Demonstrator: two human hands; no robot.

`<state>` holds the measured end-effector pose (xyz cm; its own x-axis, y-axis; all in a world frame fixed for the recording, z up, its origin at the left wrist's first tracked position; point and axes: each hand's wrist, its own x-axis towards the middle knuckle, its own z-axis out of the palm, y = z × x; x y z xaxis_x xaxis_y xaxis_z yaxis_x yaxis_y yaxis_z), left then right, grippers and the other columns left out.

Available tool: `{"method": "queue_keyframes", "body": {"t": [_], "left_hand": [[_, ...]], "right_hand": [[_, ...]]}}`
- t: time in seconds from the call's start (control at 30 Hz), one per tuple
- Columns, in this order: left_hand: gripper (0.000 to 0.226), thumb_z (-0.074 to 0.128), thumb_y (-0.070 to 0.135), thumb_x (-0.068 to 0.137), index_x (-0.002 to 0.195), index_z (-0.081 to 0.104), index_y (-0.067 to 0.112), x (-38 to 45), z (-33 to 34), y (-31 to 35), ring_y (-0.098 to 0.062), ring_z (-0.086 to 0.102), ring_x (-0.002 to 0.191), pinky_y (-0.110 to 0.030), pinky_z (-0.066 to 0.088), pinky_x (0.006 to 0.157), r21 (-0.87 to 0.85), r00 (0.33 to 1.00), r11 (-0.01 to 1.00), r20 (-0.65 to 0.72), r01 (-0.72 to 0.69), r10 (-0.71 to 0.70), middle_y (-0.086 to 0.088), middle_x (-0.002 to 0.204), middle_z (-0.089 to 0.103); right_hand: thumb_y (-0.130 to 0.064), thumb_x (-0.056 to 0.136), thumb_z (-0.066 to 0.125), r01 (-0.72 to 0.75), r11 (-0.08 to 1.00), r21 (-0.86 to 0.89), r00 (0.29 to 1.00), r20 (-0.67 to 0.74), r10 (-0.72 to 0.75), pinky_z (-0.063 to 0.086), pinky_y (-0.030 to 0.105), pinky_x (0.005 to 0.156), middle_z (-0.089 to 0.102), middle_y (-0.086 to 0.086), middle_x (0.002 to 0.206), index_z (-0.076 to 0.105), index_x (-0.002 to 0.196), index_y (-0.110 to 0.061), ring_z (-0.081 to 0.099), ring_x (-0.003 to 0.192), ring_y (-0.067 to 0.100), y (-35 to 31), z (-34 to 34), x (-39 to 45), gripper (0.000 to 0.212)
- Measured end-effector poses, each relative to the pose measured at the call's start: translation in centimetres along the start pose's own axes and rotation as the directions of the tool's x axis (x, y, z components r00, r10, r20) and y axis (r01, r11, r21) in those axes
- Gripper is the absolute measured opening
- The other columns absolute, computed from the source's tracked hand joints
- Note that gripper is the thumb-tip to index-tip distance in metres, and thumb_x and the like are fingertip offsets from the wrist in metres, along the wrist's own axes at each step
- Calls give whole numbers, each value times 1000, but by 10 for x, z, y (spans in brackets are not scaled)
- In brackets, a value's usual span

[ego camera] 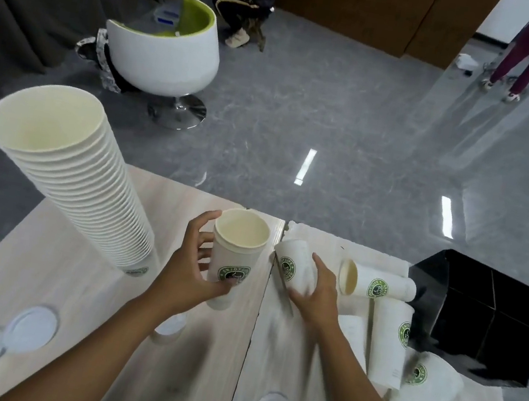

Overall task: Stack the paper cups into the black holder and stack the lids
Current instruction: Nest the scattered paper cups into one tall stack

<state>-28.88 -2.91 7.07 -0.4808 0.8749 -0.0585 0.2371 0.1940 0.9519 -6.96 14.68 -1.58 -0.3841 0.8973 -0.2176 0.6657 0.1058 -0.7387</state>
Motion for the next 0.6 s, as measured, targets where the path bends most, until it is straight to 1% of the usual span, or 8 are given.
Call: {"method": "queue_keyframes", "body": {"t": [0.07,0.13,0.2,0.3,0.4,0.47,0.5,0.6], "left_hand": [[116,99,19,66,141,24,65,0,-1,-2,-11,61,123,-31,56,100,9,1000,1000,-6,6,-6,9,140,52],[116,99,19,66,141,23,65,-1,-3,-3,-11,60,124,-32,57,100,15,1000,1000,-12,4,-4,10,140,51],[117,99,20,66,140,23,68,-3,-5,-2,-11,60,123,-32,58,99,18,1000,1000,-18,5,-4,11,140,51],[117,99,20,65,139,23,69,-7,-10,-1,-14,61,123,-33,59,98,20,1000,1000,-31,1,0,8,140,52],[116,99,19,65,140,25,67,-13,-15,0,-15,63,121,-34,59,97,14,999,1000,-52,-9,9,6,138,54],[116,100,19,64,142,26,64,-18,-18,0,-16,64,119,-34,59,97,3,999,1000,-53,-10,10,5,136,56],[116,100,20,64,143,27,63,-20,-19,0,-17,64,119,-35,59,97,-1,999,1000,-49,-9,9,4,136,56],[116,100,23,63,141,26,66,-29,-23,6,-18,64,119,-34,60,94,-2,999,1000,-37,-10,10,4,136,56]], "right_hand": [[-18,71,91,-12,1000,-12,1000,1,12,33,36,116,45,9,149,37,156,-20,41,140,27,1,3,2,100],[-11,72,89,-6,1000,-30,1000,14,6,31,25,106,47,13,147,38,154,-14,42,138,30,3,4,3,97],[-12,73,87,-13,999,-46,999,31,14,36,31,104,49,14,146,35,156,-15,43,136,32,1,6,3,97],[-25,69,84,-38,998,-40,999,36,40,48,45,101,54,11,141,27,159,-28,51,130,34,-4,10,2,106],[-28,63,80,-12,988,152,1000,6,11,56,44,90,58,-1,128,27,155,-45,59,117,27,-17,8,-8,107],[-16,72,83,36,957,287,999,-29,-29,60,32,74,55,-11,122,29,153,-46,63,106,21,-44,-3,-26,102],[-10,77,83,63,940,336,998,-45,-51,58,23,68,54,-14,122,28,155,-44,63,102,19,-56,-8,-33,101],[-2,82,80,191,884,427,981,-119,-154,55,18,70,54,-17,127,24,157,-43,64,100,11,-101,-31,-56,102]]}}
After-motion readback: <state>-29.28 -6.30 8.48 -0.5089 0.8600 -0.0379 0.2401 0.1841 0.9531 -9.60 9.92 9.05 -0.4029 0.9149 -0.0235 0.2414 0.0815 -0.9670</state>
